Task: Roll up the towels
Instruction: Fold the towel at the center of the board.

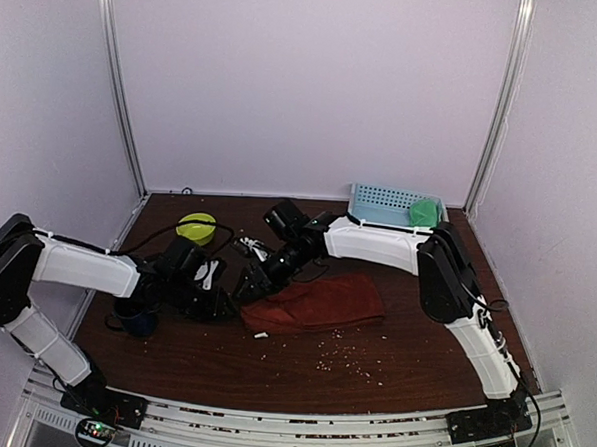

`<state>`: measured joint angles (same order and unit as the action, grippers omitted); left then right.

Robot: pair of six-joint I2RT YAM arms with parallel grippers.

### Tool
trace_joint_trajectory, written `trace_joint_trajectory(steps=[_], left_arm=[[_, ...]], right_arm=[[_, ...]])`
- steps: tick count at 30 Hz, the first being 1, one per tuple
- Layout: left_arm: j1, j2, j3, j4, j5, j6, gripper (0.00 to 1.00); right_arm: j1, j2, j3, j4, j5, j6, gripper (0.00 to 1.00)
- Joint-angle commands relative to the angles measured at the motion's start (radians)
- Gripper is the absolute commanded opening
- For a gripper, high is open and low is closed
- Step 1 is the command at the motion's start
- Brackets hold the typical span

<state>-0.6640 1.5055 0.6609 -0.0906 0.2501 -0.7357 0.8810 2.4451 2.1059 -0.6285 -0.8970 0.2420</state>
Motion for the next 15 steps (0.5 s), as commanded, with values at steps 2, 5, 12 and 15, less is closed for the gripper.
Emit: trace_joint_trajectory(steps=[2,5,12,15], left_arm=[[0.013,-0.097,0.018,-0.069,-0.091,0.012,0.32],[0.036,-0.132,0.042,-0.092,-0.109,0.032,0.39],[0.117,-0.011,0.158,-0.067,0.063,0.198,0.47],[0.121,0.025,0.201,-0.024,0.183,0.325,0.48]], right_arm=[[-0.034,-0.172,-0.126,0.011,-0.038,-0.048,0.51],[-0.069,-0.251,-0.177,-0.019,0.003,-0.126,0.51],[-0.097,-0.346,-0.294,-0.141,0.11,-0.521,0.5],[-0.096,-0.393,-0.412,-0.064,0.144,-0.63,0.52]])
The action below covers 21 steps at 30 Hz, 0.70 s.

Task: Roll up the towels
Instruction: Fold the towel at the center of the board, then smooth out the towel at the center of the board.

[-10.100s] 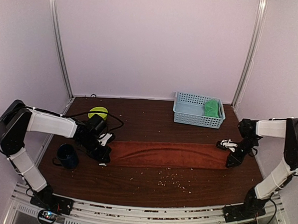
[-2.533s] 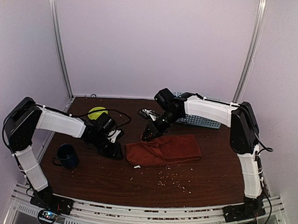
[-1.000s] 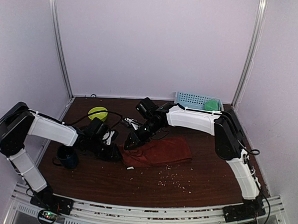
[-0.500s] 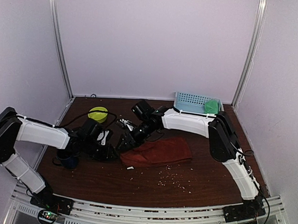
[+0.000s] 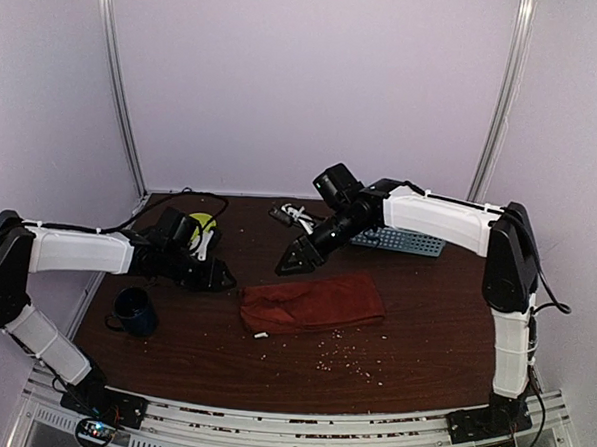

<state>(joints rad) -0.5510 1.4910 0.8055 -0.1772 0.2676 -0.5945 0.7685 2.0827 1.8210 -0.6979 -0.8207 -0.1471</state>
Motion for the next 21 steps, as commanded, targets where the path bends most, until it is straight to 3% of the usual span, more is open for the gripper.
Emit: trace_joint_trajectory(steps=[1,8,15,21], left_arm=[[0.007,0.046,0.071,0.065,0.195,0.219,0.49],[0.007,0.135,0.154,0.0,0.226,0.374,0.51],[0.012,0.161,0.154,0.03,0.193,0.404,0.48],[0.055,0.175,0.1,0.123,0.289,0.38,0.47]], right_arm=[[0.016,-0.043,-0.151,0.035,0.085,-0.256,0.52],[0.028,-0.009,-0.143,0.067,0.192,-0.373,0.49],[0.049,0.034,-0.144,0.147,0.24,-0.416,0.49],[0.067,0.032,-0.195,0.27,0.229,-0.44,0.48]])
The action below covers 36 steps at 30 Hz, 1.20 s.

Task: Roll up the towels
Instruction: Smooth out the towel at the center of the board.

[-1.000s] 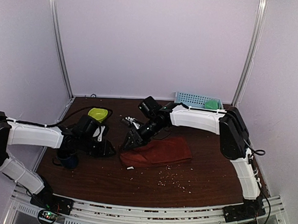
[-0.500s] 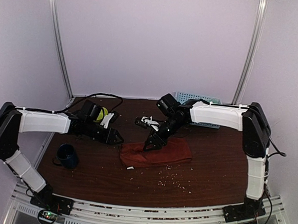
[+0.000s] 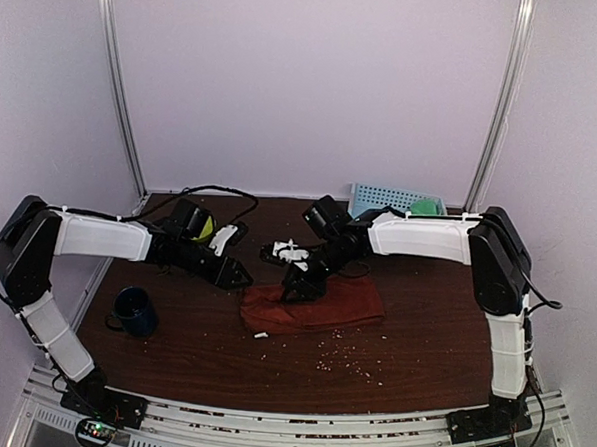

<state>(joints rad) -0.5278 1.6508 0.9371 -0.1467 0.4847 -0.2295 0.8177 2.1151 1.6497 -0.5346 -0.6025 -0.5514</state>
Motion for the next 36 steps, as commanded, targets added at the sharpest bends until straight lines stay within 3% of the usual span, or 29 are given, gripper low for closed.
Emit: trace_joint_trajectory(steps=[1,12,20,26,28,33,36], left_arm=[[0.034,0.021,-0.033,0.094,0.084,0.023,0.48],[0.057,0.051,-0.019,0.051,0.198,0.055,0.51],[0.057,0.073,-0.02,0.051,0.181,0.062,0.5],[0.06,0.071,-0.009,0.044,0.15,0.062,0.49],[0.067,0.066,-0.003,0.034,0.144,0.063,0.48],[0.076,0.039,-0.011,0.016,0.131,0.058,0.47],[0.077,0.029,-0.017,0.006,0.135,0.062,0.47]], right_arm=[[0.023,0.005,-0.02,0.11,0.009,-0.041,0.48],[0.083,0.08,0.023,0.113,0.05,-0.084,0.45],[0.094,0.054,0.026,0.163,0.085,-0.005,0.24],[0.115,0.0,-0.015,0.205,0.12,0.04,0.17],[0.126,0.001,-0.019,0.209,0.149,0.042,0.18],[0.13,0.005,-0.031,0.241,0.251,0.058,0.36],[0.13,0.016,-0.028,0.241,0.268,0.056,0.4]])
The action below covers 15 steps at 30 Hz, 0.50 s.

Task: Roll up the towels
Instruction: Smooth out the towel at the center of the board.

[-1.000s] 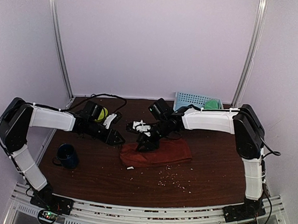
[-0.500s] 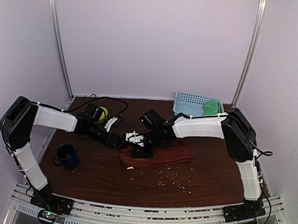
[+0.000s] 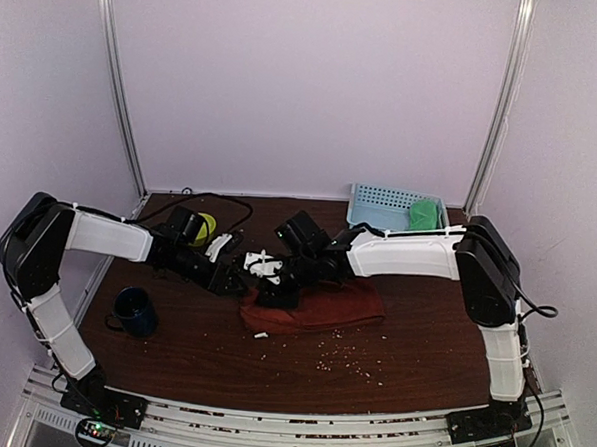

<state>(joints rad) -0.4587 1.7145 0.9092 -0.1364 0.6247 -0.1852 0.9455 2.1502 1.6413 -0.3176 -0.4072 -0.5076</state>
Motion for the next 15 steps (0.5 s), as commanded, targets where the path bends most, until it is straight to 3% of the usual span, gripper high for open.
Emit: trace_joint_trajectory(steps=[1,15], left_arm=[[0.007,-0.037,0.008,-0.004,-0.004,0.02,0.47],[0.033,-0.06,-0.01,0.001,-0.025,0.006,0.45]], right_arm=[[0.002,-0.012,-0.015,0.022,0.076,0.013,0.4],[0.003,0.03,0.004,-0.001,0.065,0.025,0.35]])
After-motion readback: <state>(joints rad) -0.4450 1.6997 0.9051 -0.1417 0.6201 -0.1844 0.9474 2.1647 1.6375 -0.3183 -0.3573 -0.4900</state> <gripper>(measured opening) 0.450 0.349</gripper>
